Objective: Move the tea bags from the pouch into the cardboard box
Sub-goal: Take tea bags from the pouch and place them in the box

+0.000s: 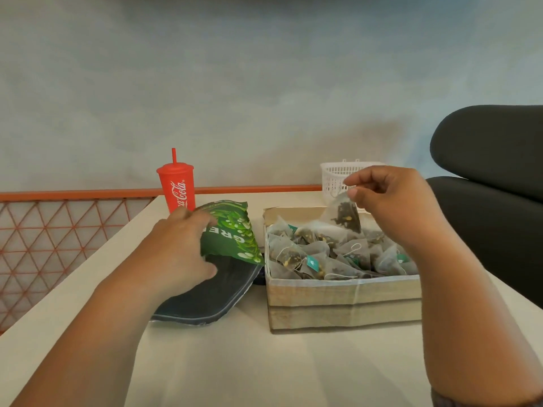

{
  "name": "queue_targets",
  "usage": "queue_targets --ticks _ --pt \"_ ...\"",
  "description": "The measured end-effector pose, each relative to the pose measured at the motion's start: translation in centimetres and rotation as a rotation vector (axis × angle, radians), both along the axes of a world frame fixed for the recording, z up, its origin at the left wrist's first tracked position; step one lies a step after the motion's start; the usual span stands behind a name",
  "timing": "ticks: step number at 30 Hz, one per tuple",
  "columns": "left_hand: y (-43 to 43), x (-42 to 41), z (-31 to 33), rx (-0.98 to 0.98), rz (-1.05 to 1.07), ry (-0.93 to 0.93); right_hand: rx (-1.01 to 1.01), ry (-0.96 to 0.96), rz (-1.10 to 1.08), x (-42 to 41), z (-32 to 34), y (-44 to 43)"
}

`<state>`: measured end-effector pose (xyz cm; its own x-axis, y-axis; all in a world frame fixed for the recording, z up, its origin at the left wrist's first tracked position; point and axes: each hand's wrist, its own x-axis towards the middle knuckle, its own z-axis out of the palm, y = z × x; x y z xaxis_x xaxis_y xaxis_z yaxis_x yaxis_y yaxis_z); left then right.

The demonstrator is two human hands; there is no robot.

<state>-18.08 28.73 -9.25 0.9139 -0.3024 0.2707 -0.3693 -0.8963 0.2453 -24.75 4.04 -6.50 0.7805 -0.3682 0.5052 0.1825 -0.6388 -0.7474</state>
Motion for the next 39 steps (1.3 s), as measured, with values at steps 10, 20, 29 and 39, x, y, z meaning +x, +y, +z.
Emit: queue_targets --ticks 10,20,29,39 --pt "-0.4 0.9 -1.0 -0.021 0.042 -0.075 -0.221 0.471 -0.032 -0.2 -1.5 -3.9" --pt "-0.2 0.0 1.0 -0.330 -0.085 -0.470 -0.288 0.243 0.092 0.3 -0.3 0.5" --pt "0.3 -0.4 1.8 -0.362 -0.133 -0.524 -0.499 0.193 0.374 0.3 -0.7 9.2" --pt "-0.5 -2.8 2.7 -0.278 -0.168 -0.331 -0.637 0.176 0.265 1.3 -1.5 9.6"
